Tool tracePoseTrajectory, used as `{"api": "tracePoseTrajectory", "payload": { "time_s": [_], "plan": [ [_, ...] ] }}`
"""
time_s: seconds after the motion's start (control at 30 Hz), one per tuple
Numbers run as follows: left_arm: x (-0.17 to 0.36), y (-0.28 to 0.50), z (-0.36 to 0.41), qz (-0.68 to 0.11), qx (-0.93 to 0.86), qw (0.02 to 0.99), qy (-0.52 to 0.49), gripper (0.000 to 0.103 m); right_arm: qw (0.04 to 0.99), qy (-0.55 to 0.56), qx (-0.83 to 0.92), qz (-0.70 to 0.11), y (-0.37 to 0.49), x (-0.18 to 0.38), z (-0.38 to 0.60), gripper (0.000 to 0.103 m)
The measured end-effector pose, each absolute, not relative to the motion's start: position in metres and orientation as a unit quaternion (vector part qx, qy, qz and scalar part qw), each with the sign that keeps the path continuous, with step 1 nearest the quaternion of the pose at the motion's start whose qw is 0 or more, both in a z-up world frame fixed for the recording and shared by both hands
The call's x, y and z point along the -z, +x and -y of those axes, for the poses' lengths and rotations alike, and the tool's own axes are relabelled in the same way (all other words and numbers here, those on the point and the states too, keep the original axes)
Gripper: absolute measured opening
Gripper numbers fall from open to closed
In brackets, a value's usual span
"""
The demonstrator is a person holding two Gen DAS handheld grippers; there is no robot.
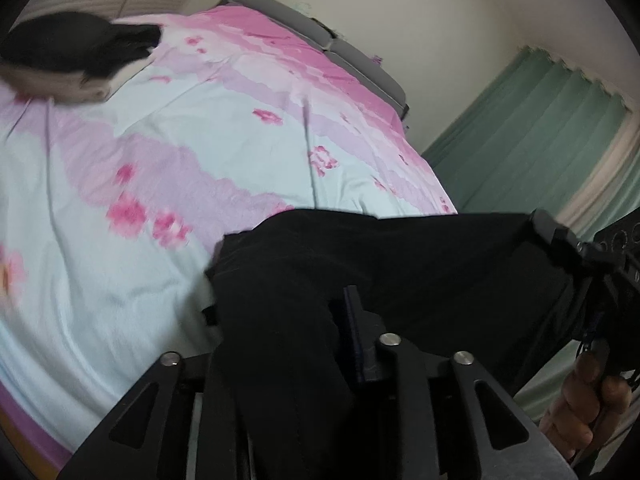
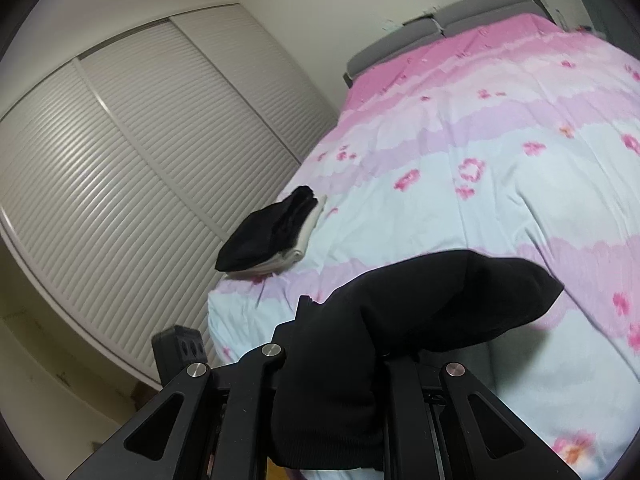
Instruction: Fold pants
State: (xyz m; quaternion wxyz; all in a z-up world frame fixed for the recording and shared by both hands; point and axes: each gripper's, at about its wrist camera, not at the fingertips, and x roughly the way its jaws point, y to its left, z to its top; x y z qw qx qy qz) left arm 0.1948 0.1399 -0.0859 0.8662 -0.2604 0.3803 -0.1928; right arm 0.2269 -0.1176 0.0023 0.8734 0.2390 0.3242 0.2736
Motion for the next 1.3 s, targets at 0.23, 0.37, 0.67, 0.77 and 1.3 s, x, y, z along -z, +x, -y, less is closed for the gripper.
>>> {"api": "tracePoseTrajectory", "payload": {
  "time_s": [0.23, 0.37, 0.67, 0.77, 1.3],
  "plan": [
    [0.114, 0.152, -0.139, -0.397, 0.131, 0.854, -0.310, 0.058, 0.880, 0.219, -0.272, -0.323, 0.218, -0.007, 0.123, 0.014],
    [0.095, 0.121, -0.132, -0.383, 0.113, 0.856, -0.329, 0.061, 0.881, 0.214, -0.265, -0.328, 0.211, -0.006, 0.133, 0.014],
    [0.056, 0.072, -0.090, -0.296, 0.060, 0.889, -0.343, 0.085, 0.881, 0.225, -0.260, -0.326, 0.196, -0.001, 0.146, 0.014],
    [0.043, 0.060, -0.057, -0.252, 0.014, 0.950, -0.183, 0.085, 0.880, 0.227, -0.259, -0.327, 0.192, 0.001, 0.149, 0.014],
    [0.084, 0.088, 0.025, -0.221, 0.123, 0.968, 0.003, 0.085, 0.877, 0.221, -0.255, -0.341, 0.192, 0.006, 0.156, 0.014]
  ]
}}
